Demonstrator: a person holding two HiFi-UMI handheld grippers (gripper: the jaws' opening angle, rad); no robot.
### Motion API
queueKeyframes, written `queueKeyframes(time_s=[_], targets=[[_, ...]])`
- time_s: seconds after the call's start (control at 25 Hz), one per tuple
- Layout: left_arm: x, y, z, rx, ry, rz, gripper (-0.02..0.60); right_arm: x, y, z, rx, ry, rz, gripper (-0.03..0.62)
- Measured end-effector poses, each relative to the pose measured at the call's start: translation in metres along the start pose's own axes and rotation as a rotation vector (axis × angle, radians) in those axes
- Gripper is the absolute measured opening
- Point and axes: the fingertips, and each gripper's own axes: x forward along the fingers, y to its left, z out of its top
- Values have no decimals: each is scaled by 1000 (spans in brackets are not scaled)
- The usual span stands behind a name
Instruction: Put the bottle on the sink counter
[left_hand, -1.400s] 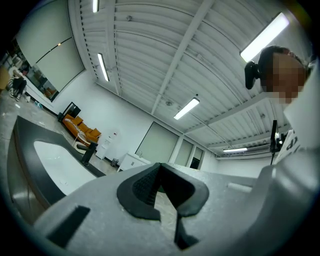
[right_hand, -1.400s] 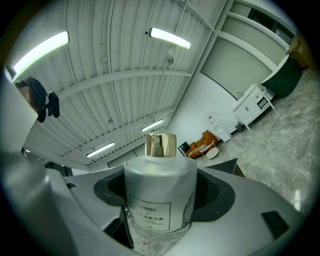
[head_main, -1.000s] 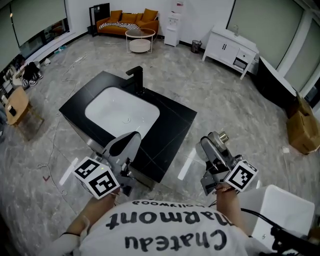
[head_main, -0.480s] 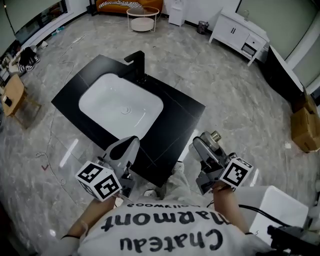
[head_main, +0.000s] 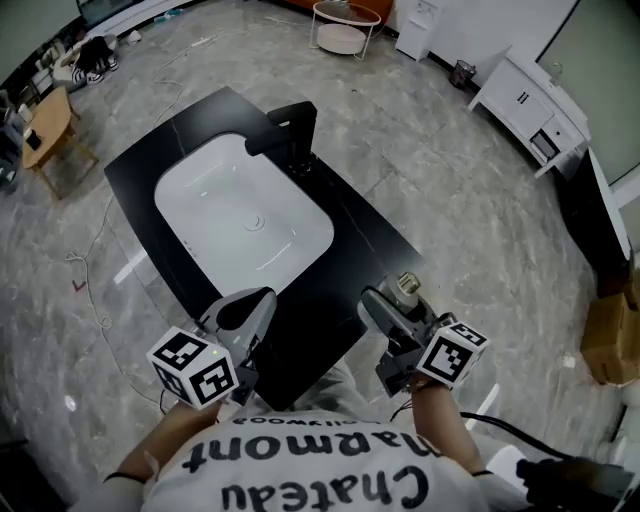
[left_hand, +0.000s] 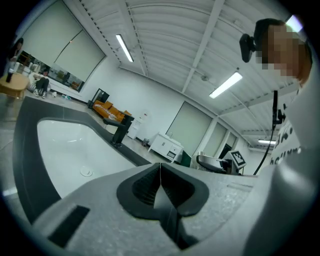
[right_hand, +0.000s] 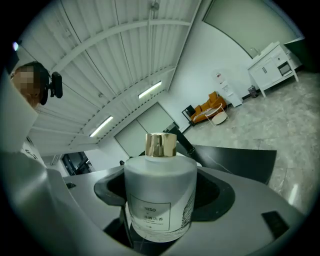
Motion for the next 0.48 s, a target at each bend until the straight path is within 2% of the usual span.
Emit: queueKeyframes(time_s=[0.24,0.48], targets=[[41,23,-10,-100,-39,136,17,46,-50,12,-12,162,72,344],[72,39,-8,-109,-71,245,17,83,-89,33,-8,229,130,344]])
